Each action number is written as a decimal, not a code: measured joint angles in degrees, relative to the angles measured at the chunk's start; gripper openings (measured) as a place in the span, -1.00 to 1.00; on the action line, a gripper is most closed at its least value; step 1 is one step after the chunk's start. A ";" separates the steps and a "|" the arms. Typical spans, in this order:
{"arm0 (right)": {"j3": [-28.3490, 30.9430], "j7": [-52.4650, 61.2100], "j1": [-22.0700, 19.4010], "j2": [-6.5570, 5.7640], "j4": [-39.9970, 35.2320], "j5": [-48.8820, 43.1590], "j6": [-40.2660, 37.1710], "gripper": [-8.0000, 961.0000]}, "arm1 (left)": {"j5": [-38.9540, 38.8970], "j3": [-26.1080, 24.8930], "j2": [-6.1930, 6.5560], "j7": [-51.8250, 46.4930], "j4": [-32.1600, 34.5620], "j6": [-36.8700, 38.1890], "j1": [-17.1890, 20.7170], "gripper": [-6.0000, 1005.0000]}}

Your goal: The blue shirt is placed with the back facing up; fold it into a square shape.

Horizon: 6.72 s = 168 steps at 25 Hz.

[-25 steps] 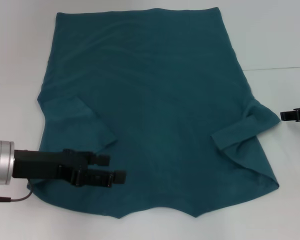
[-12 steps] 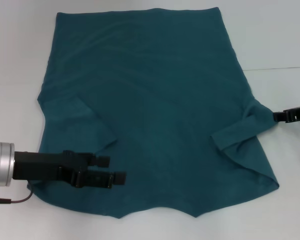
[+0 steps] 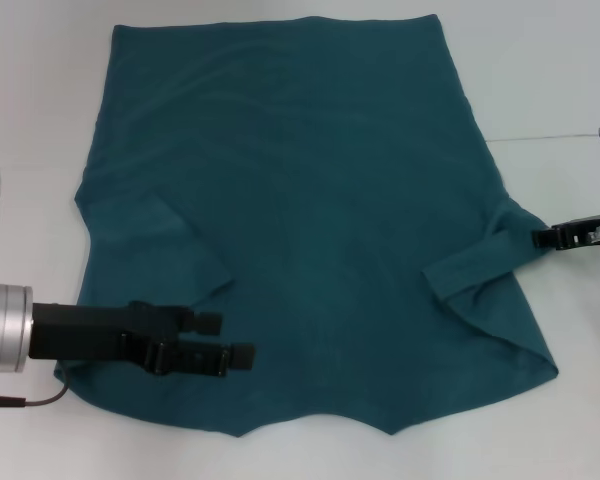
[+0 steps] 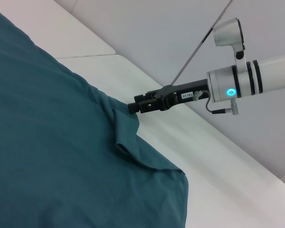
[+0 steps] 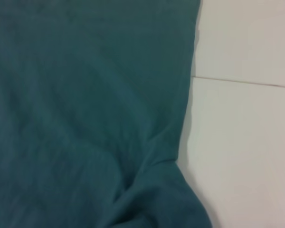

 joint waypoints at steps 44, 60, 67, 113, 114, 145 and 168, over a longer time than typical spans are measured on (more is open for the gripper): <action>-1.65 -2.63 2.03 0.58 6.01 0.31 4.62 -0.33 | 0.00 -0.01 -0.27 -0.09 -0.72 -0.13 0.12 0.83; -1.65 -2.67 2.95 1.10 1.78 4.98 1.88 -0.86 | 0.00 0.00 -0.61 -0.33 -0.70 0.05 0.38 0.82; -2.81 -2.69 3.38 1.17 0.21 8.32 0.34 -0.81 | 0.00 0.00 -0.62 -0.33 -0.70 -0.21 0.38 0.82; -3.89 1.87 2.60 1.00 -14.71 2.84 -17.31 -0.02 | -0.01 -0.42 -0.26 0.27 -0.70 -0.30 1.89 0.82; -3.90 1.84 2.36 0.97 -15.52 2.45 -18.35 -0.09 | -0.01 -0.43 -0.26 0.29 -0.70 -0.40 1.89 0.82; -18.25 -0.38 11.13 1.79 8.45 4.75 0.71 -0.92 | -0.01 -0.38 -0.43 0.32 -0.70 -0.75 1.90 0.81; -11.54 -5.46 1.10 1.05 -19.44 16.95 -33.82 -0.78 | 4.74 -6.61 -0.04 -22.42 15.07 -1.49 8.60 0.81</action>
